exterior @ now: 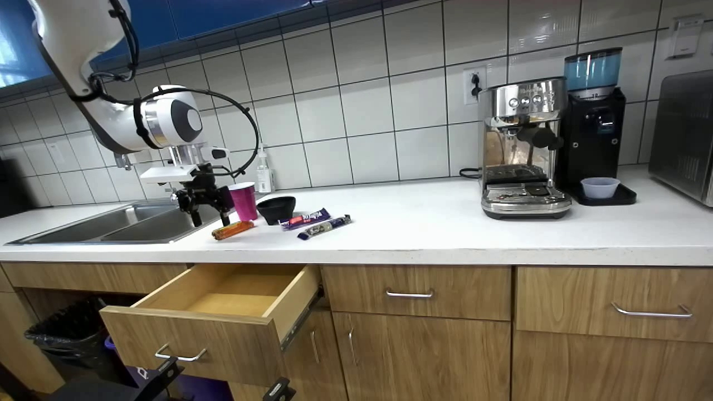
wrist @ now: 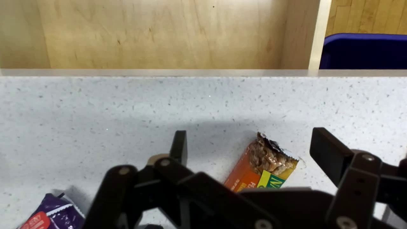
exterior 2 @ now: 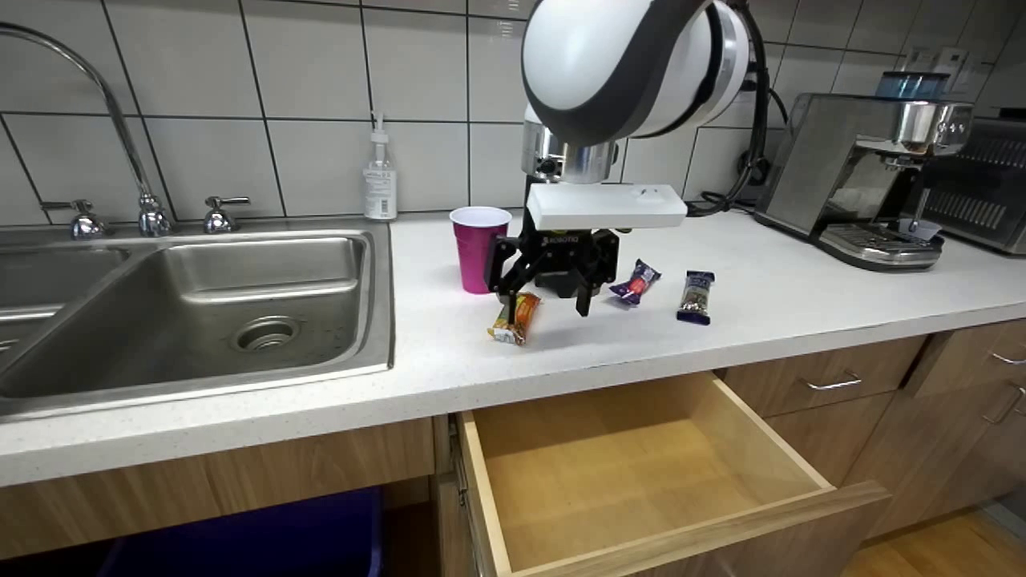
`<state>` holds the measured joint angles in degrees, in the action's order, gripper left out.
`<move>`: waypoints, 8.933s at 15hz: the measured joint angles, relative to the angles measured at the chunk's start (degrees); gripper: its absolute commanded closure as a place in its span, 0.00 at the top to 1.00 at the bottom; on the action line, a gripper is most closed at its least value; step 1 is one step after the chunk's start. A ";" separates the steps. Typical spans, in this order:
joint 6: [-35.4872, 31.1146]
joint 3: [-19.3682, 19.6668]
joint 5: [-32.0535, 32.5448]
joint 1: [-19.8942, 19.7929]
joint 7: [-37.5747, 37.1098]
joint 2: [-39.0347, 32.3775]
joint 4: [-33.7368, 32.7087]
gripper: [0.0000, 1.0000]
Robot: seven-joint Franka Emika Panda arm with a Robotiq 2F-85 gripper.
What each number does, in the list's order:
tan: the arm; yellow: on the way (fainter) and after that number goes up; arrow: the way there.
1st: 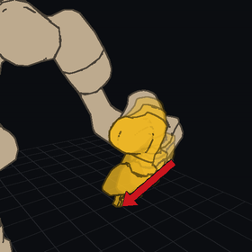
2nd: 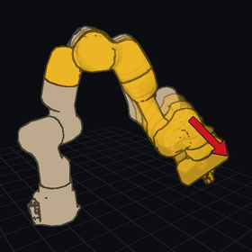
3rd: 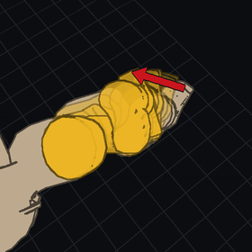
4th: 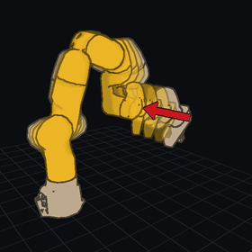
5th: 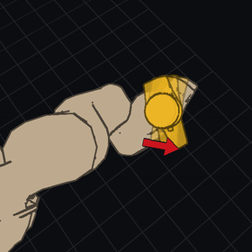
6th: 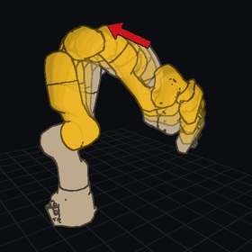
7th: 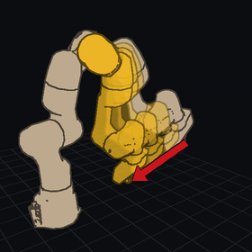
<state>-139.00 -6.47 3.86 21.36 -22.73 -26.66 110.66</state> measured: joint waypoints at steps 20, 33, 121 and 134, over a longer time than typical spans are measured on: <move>6.25 5.20 0.70 6.90 -19.13 -14.82 -21.28 1.00; 8.33 5.22 0.69 7.18 -22.25 -16.70 -24.66 1.00; 6.98 3.16 -4.62 2.95 -19.58 -16.77 -24.45 0.17; 6.77 1.72 -4.40 4.48 -19.35 -10.55 -14.45 0.17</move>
<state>-132.23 -4.74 -0.54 25.84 -42.08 -37.21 96.21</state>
